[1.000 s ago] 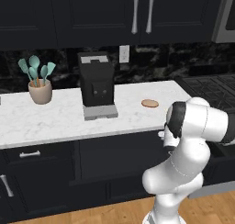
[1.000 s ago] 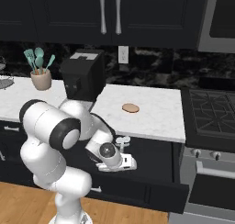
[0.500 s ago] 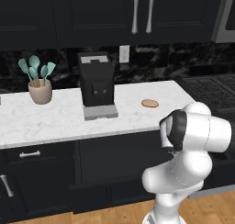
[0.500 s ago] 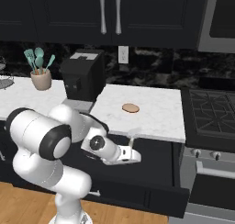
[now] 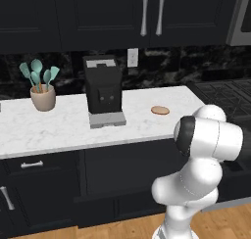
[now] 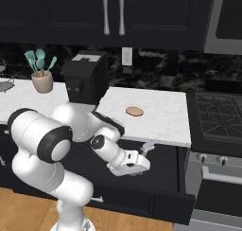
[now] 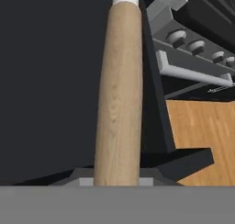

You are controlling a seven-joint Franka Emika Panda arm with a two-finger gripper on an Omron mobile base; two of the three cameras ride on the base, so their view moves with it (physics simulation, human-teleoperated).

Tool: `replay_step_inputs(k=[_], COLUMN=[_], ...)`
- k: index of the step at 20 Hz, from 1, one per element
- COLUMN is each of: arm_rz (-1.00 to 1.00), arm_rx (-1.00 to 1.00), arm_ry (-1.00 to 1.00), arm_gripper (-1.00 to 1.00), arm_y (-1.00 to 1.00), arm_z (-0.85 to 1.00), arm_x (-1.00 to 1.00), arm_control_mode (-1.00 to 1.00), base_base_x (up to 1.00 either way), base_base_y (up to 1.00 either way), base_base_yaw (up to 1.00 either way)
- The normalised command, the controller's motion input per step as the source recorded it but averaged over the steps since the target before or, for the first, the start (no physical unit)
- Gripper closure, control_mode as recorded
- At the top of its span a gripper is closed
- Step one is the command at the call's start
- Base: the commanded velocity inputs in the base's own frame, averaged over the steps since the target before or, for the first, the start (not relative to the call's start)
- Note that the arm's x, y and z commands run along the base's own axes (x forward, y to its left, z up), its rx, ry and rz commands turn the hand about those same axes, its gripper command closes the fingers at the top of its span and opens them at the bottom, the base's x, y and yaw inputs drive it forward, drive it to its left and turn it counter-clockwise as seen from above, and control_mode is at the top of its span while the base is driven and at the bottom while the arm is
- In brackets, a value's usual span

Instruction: Pick the pizza cutter from the drawer and place it on the counter.

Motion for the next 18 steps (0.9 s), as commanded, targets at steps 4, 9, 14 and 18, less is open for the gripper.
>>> replay_step_inputs(k=[4, 9, 14, 18], arm_rz=[0.0, 0.0, 0.0, 0.0], arm_rx=[0.16, 0.31, 0.31, 0.19], arm_ry=[0.12, 0.01, 0.0, 0.06], arm_gripper=[1.0, 1.0, 1.0, 1.0], arm_y=[-0.58, -0.64, -0.17, 0.11], arm_z=[1.0, 1.0, 1.0, 0.59], arm_x=[0.4, 0.88, 1.0, 1.0], arm_control_mode=[-1.0, -1.0, -1.0, -1.0], base_base_x=[0.0, 0.0, 0.0, 0.0], base_base_y=[0.0, 0.0, 0.0, 0.0], base_base_yaw=[0.0, 0.0, 0.0, 0.0])
